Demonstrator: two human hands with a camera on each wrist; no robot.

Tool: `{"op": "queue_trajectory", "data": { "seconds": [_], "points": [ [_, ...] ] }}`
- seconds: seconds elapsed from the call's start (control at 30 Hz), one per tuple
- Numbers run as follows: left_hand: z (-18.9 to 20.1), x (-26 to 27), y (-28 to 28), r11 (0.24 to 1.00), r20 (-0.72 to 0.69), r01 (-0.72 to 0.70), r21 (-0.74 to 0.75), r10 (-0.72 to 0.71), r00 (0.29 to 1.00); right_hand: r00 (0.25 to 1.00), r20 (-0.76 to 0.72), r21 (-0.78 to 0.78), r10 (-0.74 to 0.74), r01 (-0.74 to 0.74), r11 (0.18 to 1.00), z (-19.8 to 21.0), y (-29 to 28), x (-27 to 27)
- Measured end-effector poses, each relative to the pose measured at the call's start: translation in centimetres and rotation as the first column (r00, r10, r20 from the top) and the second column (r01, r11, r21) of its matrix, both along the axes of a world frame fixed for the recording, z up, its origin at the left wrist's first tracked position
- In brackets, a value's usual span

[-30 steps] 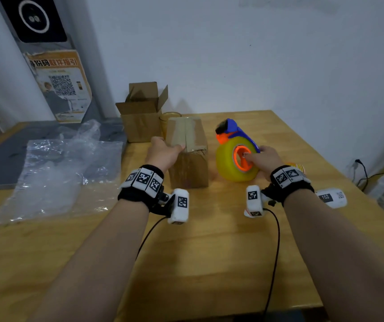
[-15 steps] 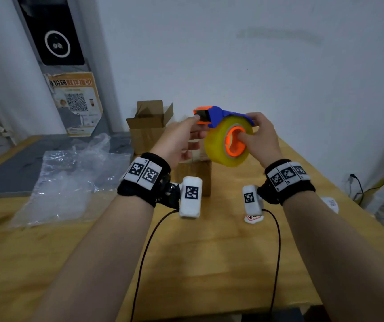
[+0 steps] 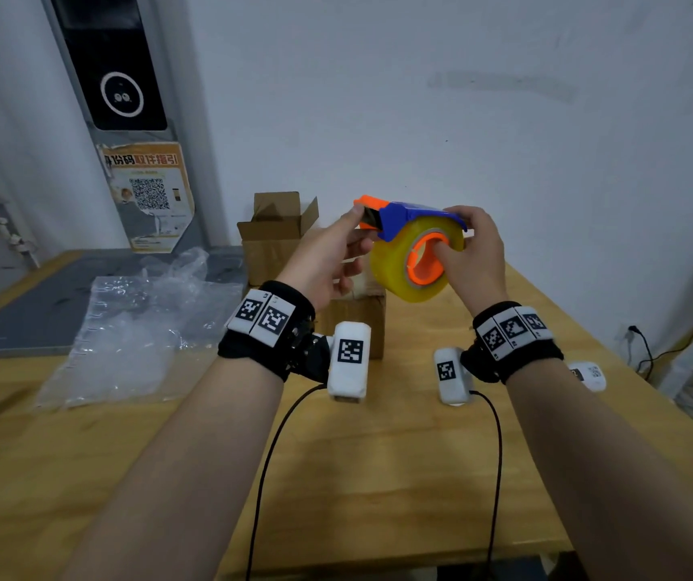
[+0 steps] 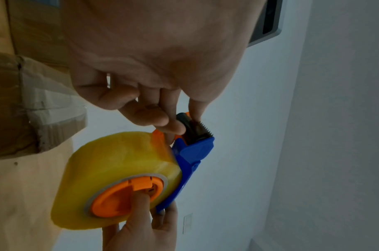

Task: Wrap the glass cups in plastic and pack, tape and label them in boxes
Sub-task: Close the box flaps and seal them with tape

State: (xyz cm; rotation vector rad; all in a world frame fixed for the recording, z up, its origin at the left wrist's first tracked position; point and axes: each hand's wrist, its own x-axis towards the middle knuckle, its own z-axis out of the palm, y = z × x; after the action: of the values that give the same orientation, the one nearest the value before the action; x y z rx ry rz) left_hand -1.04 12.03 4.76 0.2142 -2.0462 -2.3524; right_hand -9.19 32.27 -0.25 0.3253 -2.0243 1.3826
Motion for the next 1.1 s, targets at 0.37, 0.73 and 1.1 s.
{"op": "queue_trajectory", "data": {
  "seconds": [0.37, 0.73, 1.1],
  "points": [
    [-0.7, 0.6, 1.0, 0.992, -0.014, -0.028, 0.124, 0.030, 0.999, 0.999, 0.033, -0.046, 0.017, -0.016, 0.999, -0.2, -0.2, 0.3],
    [-0.4, 0.9, 0.9, 0.991, -0.001, 0.014, 0.134, -0.014, 1.000, 0.999, 0.041, -0.037, 0.018, -0.016, 0.999, -0.5, 0.2, 0.2],
    [0.3, 1.6, -0.7, 0.927, 0.010, 0.062, -0.369, -0.063, 0.998, 1.000, -0.022, 0.076, -0.017, 0.019, 0.997, -0.4, 0.7, 0.0]
  ]
}}
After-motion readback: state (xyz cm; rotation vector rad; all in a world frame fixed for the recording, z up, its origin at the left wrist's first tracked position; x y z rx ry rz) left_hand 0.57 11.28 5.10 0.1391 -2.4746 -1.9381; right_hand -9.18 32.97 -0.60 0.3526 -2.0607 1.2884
